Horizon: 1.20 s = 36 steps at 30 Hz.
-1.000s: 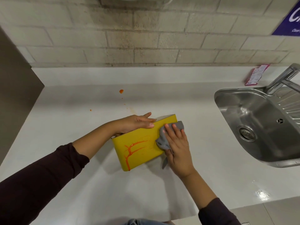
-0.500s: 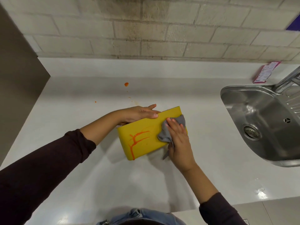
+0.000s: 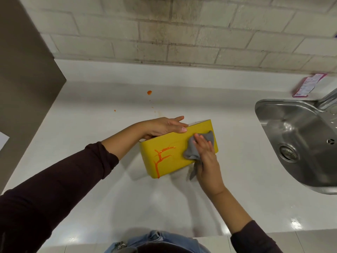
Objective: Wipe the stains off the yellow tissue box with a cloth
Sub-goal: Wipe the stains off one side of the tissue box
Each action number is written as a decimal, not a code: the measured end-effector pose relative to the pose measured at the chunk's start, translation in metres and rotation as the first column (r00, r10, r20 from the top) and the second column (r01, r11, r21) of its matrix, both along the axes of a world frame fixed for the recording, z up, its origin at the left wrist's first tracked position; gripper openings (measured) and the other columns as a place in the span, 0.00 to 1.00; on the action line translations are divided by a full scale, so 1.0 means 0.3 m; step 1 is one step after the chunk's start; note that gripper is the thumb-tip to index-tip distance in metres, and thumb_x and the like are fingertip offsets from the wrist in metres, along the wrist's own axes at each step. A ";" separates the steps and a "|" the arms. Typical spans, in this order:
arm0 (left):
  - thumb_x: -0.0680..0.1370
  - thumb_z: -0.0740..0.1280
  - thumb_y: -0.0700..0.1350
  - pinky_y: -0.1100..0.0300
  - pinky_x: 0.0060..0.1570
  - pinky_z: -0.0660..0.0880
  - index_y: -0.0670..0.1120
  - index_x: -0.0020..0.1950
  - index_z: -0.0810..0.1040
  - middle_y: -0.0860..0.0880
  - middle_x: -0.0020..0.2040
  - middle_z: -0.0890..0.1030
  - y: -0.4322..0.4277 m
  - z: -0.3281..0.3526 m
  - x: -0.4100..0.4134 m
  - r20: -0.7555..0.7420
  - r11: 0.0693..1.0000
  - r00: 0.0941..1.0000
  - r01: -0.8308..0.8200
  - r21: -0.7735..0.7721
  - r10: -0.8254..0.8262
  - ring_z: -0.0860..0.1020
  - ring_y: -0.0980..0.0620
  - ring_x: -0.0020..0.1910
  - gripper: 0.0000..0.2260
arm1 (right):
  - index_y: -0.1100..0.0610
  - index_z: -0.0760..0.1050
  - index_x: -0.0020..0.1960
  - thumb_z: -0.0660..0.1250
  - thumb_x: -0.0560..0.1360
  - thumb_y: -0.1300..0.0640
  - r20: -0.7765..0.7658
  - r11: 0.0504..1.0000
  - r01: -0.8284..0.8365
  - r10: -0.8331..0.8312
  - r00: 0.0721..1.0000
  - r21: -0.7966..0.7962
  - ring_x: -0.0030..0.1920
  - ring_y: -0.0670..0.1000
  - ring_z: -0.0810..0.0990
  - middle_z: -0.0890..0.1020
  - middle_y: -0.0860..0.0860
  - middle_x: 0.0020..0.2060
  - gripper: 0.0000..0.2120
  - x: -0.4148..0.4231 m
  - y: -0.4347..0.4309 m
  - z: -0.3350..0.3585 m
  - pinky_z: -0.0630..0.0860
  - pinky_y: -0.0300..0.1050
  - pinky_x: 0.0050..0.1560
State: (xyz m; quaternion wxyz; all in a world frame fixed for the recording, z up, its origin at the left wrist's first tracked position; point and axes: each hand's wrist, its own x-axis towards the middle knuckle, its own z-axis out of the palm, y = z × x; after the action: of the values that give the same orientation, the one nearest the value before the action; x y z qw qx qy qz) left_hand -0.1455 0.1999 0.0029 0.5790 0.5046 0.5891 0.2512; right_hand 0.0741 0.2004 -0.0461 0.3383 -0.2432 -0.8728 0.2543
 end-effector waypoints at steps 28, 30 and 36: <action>0.67 0.66 0.63 0.52 0.69 0.65 0.54 0.68 0.70 0.61 0.75 0.55 0.018 -0.030 -0.023 0.033 1.000 0.999 -0.004 0.016 0.004 0.65 0.55 0.70 0.31 | 0.59 0.66 0.67 0.56 0.73 0.69 -0.057 1.000 -0.023 0.022 0.998 -0.015 0.70 0.51 0.63 0.71 0.56 0.67 0.23 -0.068 -0.068 0.005 0.50 0.42 0.74; 0.66 0.67 0.64 0.52 0.70 0.63 0.55 0.65 0.73 0.61 0.76 0.54 0.020 -0.029 -0.021 0.033 0.999 0.999 -0.018 0.029 0.017 0.63 0.55 0.71 0.29 | 0.60 0.67 0.67 0.53 0.71 0.68 -0.148 0.985 0.112 -0.131 0.980 -0.129 0.70 0.52 0.65 0.71 0.54 0.66 0.25 -0.114 -0.096 0.011 0.51 0.42 0.75; 0.70 0.65 0.64 0.59 0.67 0.60 0.57 0.64 0.73 0.61 0.75 0.58 0.024 -0.032 -0.025 -0.039 0.997 0.998 -0.037 0.069 0.040 0.63 0.56 0.71 0.25 | 0.59 0.63 0.70 0.53 0.73 0.69 -0.126 0.989 -0.028 0.009 0.992 -0.148 0.73 0.51 0.61 0.68 0.51 0.70 0.26 -0.180 -0.176 0.022 0.49 0.43 0.75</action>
State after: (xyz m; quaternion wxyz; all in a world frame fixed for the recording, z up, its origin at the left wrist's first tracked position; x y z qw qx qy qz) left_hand -0.1530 0.2072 -0.0067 0.5446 0.5176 0.6013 0.2721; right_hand 0.0202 0.1477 -0.0397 0.3706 -0.2433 -0.8306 0.3370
